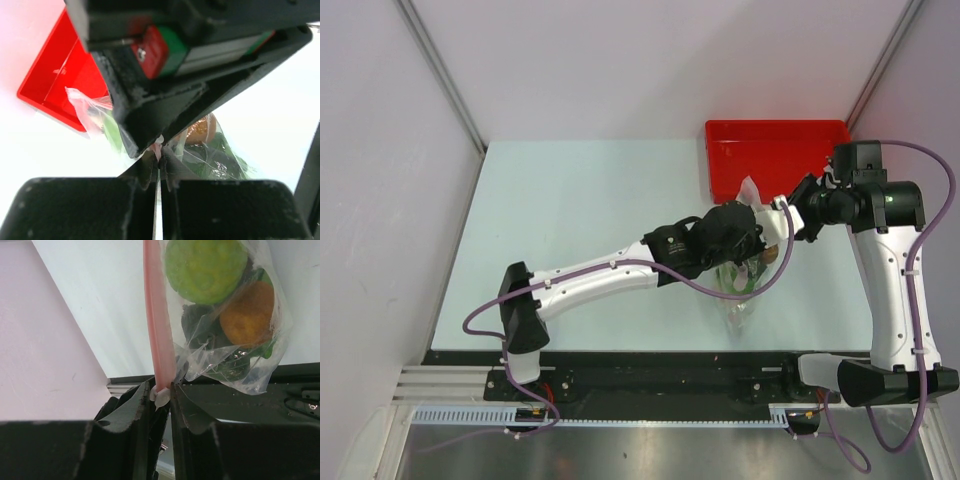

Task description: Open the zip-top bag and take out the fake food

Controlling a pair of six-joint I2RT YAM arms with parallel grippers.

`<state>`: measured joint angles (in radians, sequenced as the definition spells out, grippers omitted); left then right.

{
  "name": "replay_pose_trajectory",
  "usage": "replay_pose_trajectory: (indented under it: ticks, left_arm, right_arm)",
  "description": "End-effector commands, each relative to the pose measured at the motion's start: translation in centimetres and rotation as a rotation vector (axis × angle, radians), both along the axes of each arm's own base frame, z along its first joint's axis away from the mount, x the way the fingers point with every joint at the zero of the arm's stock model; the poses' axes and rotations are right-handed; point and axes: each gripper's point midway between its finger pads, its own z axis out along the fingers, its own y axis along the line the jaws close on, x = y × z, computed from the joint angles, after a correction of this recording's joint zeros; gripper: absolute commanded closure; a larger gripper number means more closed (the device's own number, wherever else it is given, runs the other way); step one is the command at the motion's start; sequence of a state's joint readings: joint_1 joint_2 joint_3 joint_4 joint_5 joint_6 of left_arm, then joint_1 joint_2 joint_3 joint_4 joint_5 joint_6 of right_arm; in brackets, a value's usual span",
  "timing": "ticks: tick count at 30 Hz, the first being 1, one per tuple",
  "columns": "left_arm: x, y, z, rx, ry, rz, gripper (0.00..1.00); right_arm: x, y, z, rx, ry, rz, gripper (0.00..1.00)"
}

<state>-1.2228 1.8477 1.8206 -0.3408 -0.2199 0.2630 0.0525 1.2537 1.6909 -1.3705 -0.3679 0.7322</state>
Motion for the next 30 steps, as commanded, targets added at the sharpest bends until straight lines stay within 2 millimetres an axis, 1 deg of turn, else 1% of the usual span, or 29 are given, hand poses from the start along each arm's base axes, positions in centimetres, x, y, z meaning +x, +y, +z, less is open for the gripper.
replay_pose_trajectory:
  ticks: [1, 2, 4, 6, 7, 9, 10, 11, 14, 15, 16, 19, 21, 23, 25, 26, 29, 30]
  left_arm:
    - [-3.0, -0.3, 5.6, -0.122, 0.018, -0.124, 1.00]
    - [-3.4, -0.4, 6.0, -0.132, 0.030, -0.144, 1.00]
    - [-4.0, -0.7, 6.1, -0.143, 0.058, -0.169, 1.00]
    - [-4.3, -0.8, 6.6, -0.168, 0.080, -0.177, 1.00]
    - [-4.6, -0.8, 6.5, -0.171, 0.090, -0.180, 1.00]
    - [-4.6, -0.7, 6.6, -0.182, 0.102, -0.174, 1.00]
    - [-4.7, -0.5, 7.0, -0.189, 0.100, -0.172, 1.00]
    - [-4.5, -0.3, 7.0, -0.188, 0.098, -0.159, 1.00]
    - [-4.5, 0.2, 7.4, -0.203, 0.098, -0.148, 1.00]
    - [-4.5, 0.3, 7.3, -0.210, 0.109, -0.139, 1.00]
    - [-4.5, 0.6, 7.7, -0.222, 0.108, -0.131, 1.00]
    - [-4.6, 0.6, 7.2, -0.227, 0.128, -0.128, 1.00]
    - [-4.8, 0.4, 7.3, -0.242, 0.143, -0.131, 1.00]
    - [-4.8, 0.6, 7.7, -0.265, 0.153, -0.122, 1.00]
    - [-4.9, 0.6, 8.6, -0.290, 0.162, -0.121, 1.00]
    - [-5.1, 1.0, 9.4, -0.304, 0.159, -0.120, 1.00]
    - [-5.3, 2.0, 10.5, -0.328, 0.156, -0.112, 1.00]
    - [-5.3, 2.8, 10.9, -0.333, 0.149, -0.101, 1.00]
  right_arm:
    - [-1.1, -0.6, -0.3, -0.009, 0.061, -0.018, 0.96]
    - [-0.9, -0.6, -0.3, -0.008, 0.053, -0.022, 0.96]
    - [-0.5, -0.7, -0.6, -0.013, 0.040, -0.029, 0.96]
    - [-0.3, -0.7, -0.5, -0.011, 0.024, -0.033, 0.96]
    - [-0.3, -0.8, -0.9, -0.018, 0.030, -0.036, 0.96]
    - [-0.3, -1.3, -1.2, -0.035, 0.028, -0.050, 0.96]
    - [-0.4, -1.5, -1.3, -0.040, 0.032, -0.056, 0.96]
    - [-0.4, -1.9, -1.7, -0.050, 0.038, -0.072, 0.96]
    - [-0.6, -1.7, -1.5, -0.037, 0.023, -0.065, 0.97]
    - [-0.3, -2.4, -1.3, -0.038, 0.016, -0.094, 0.97]
    - [-0.3, -2.3, -1.2, -0.032, 0.015, -0.091, 0.98]
    - [-0.6, -1.5, -0.7, 0.019, 0.018, -0.073, 0.98]
    - [-1.0, -1.1, -0.2, 0.038, 0.010, -0.076, 0.98]
    - [-1.0, -1.8, -0.6, -0.002, 0.012, -0.094, 0.98]
    - [-1.3, -2.8, -1.5, -0.042, 0.044, -0.121, 0.98]
    - [-1.2, -3.5, -1.7, -0.043, 0.049, -0.146, 0.98]
    - [-0.7, -4.7, -1.7, -0.068, 0.022, -0.182, 0.98]
    - [-0.5, -5.3, -1.9, -0.076, 0.025, -0.200, 0.98]
